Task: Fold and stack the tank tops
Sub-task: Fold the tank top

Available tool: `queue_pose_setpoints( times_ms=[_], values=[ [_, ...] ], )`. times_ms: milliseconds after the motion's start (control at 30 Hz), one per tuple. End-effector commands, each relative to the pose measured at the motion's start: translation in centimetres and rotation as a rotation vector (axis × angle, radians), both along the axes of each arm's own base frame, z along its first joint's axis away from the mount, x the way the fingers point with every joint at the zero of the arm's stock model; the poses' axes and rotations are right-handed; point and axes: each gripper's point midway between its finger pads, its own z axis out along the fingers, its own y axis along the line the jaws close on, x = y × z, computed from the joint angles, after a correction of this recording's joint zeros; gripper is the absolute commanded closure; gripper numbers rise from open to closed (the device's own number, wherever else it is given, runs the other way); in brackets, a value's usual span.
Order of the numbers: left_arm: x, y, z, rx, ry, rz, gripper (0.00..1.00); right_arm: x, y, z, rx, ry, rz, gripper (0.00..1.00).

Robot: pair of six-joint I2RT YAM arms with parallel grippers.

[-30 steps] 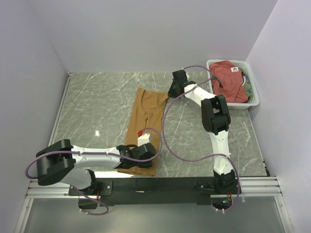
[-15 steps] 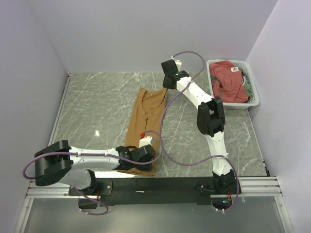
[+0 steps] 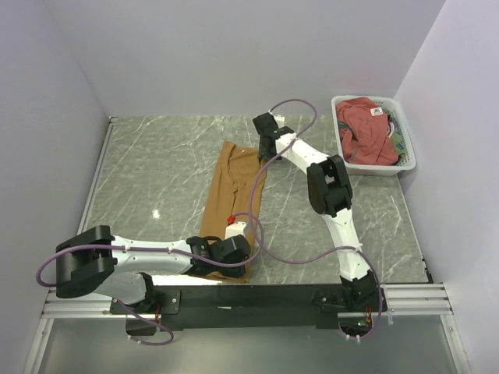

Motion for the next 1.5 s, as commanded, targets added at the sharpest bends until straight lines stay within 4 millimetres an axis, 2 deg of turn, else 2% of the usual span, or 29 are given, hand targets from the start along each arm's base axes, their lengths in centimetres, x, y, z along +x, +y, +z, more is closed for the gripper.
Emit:
queue_pose_setpoints(
  times_ms=[0,67,100,167,200,233,267,300,333,367,400,433,500,600,767,800,833,900,933,1000,1033,1100,1133,1300,1333,1367,1433,1467],
  values=[
    [-0.1,-0.4,0.7,-0.031,-0.017,-0.021,1.0,1.6,1.2,5.9,0.09,-0.149,0.034,0.5],
    [-0.1,-0.4,0.8,-0.036,-0.017,-0.019,0.99,1.9,1.7,6.1,0.103,-0.146,0.05,0.5],
    [-0.1,-0.5,0.9,-0.039,-0.018,-0.02,0.99,2.2,1.8,7.0,0.107,-0.152,0.048,0.52],
    [0.0,-0.4,1.0,-0.039,-0.02,-0.016,0.99,2.2,2.1,7.0,0.122,-0.147,0.041,0.55],
    [-0.1,-0.4,1.1,-0.041,-0.02,-0.016,1.0,2.1,2.0,6.7,0.125,-0.146,0.037,0.58],
    [0.0,-0.4,1.2,-0.042,-0.021,-0.016,0.99,1.9,2.1,7.6,0.138,-0.162,0.035,0.59],
    [0.0,-0.3,1.3,-0.041,-0.022,-0.015,0.99,1.7,1.9,7.7,0.15,-0.166,0.02,0.6],
    [0.0,-0.3,1.3,-0.041,-0.023,-0.014,0.99,1.2,1.8,6.8,0.155,-0.161,0.016,0.6],
    [0.0,-0.2,1.3,-0.04,-0.026,-0.012,0.99,0.9,1.7,8.2,0.176,-0.189,0.013,0.6],
    [0.0,-0.1,1.3,-0.038,-0.026,-0.012,0.99,0.6,1.7,8.4,0.192,-0.2,0.006,0.6],
    [0.0,-0.1,1.3,-0.039,-0.028,-0.011,0.99,0.2,1.7,7.6,0.212,-0.205,0.01,0.61],
    [0.0,0.0,1.4,-0.039,-0.028,-0.011,0.99,0.0,1.8,8.5,0.235,-0.228,0.013,0.62],
    [0.1,0.0,1.4,-0.039,-0.03,-0.009,0.99,0.0,2.3,8.5,0.268,-0.235,0.027,0.68],
    [0.1,0.0,1.5,-0.041,-0.033,-0.009,0.99,0.4,3.1,8.3,0.299,-0.228,0.04,0.71],
    [0.0,0.0,1.5,-0.043,-0.031,-0.01,0.99,0.8,5.0,7.8,0.389,-0.225,0.076,0.7],
    [0.1,0.0,1.4,-0.04,-0.031,-0.009,0.99,0.9,5.1,7.4,0.388,-0.212,0.076,0.71],
    [0.1,0.0,1.4,-0.04,-0.032,-0.01,0.99,0.8,5.4,6.2,0.387,-0.186,0.076,0.71],
    [0.1,0.0,1.5,-0.04,-0.034,-0.01,1.0,1.4,5.7,6.1,0.407,-0.184,0.076,0.76],
    [0.1,0.0,1.6,-0.042,-0.035,-0.008,1.0,1.4,5.8,5.2,0.406,-0.17,0.074,0.78],
    [0.1,0.0,1.6,-0.041,-0.036,-0.009,1.0,1.9,6.1,4.9,0.424,-0.164,0.069,0.83],
    [0.1,0.1,1.5,-0.038,-0.036,-0.009,0.99,2.0,6.1,3.7,0.418,-0.144,0.062,0.84],
    [0.2,0.0,1.5,-0.036,-0.036,-0.01,0.99,2.5,6.3,3.6,0.421,-0.137,0.063,0.87],
    [0.2,-0.1,1.5,-0.037,-0.037,-0.011,0.99,2.6,6.2,2.8,0.422,-0.118,0.056,0.88],
    [0.2,-0.3,1.7,-0.034,-0.038,-0.019,0.99,3.2,6.4,3.1,0.458,-0.107,0.05,0.87],
    [0.2,-0.3,1.8,-0.038,-0.04,-0.019,0.99,3.2,6.5,2.4,0.475,-0.082,0.056,0.87],
    [0.3,-0.4,1.9,-0.041,-0.041,-0.019,0.99,3.6,6.9,3.0,0.499,-0.082,0.064,0.87],
    [0.3,-0.6,2.0,-0.045,-0.041,-0.023,0.99,3.3,7.2,2.2,0.532,-0.042,0.082,0.87],
    [0.3,-0.7,2.1,-0.047,-0.04,-0.025,1.0,3.4,7.5,2.5,0.546,-0.04,0.091,0.87]
  ],
)
